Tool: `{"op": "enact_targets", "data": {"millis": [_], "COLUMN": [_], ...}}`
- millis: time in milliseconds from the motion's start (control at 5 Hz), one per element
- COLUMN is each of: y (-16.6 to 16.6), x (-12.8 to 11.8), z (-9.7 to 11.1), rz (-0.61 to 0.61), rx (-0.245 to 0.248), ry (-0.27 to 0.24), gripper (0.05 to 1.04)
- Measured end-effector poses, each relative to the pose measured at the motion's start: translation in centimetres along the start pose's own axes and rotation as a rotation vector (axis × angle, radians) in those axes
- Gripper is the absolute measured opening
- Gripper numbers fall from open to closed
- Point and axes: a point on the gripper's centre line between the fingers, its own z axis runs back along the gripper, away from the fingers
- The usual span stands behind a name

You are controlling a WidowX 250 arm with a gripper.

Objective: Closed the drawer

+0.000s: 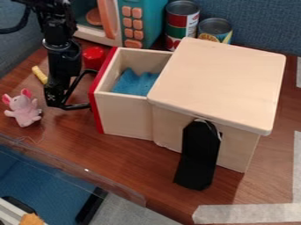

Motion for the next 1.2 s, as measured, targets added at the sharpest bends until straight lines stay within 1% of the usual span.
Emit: {"op": "enact_targets", "data": {"millis": [200,400,600,800,1200], "y": [0.5,1.4,2.3,3.1,3.3], "x": [0.5,1.3,3.3,4.8,6.1], "z": [-0.3,0.0,1.4,2.6,3.2], "rz": [-0.004,-0.002,-0.005,-0.012,-0.01], "rx": [-0.006,0.0,0.015,0.027,0.022], "ry": [-0.007,-0.025,-0.066,-0.099,-0.141], "gripper": [0.997,0.998,0.998,0.999,0.999]}}
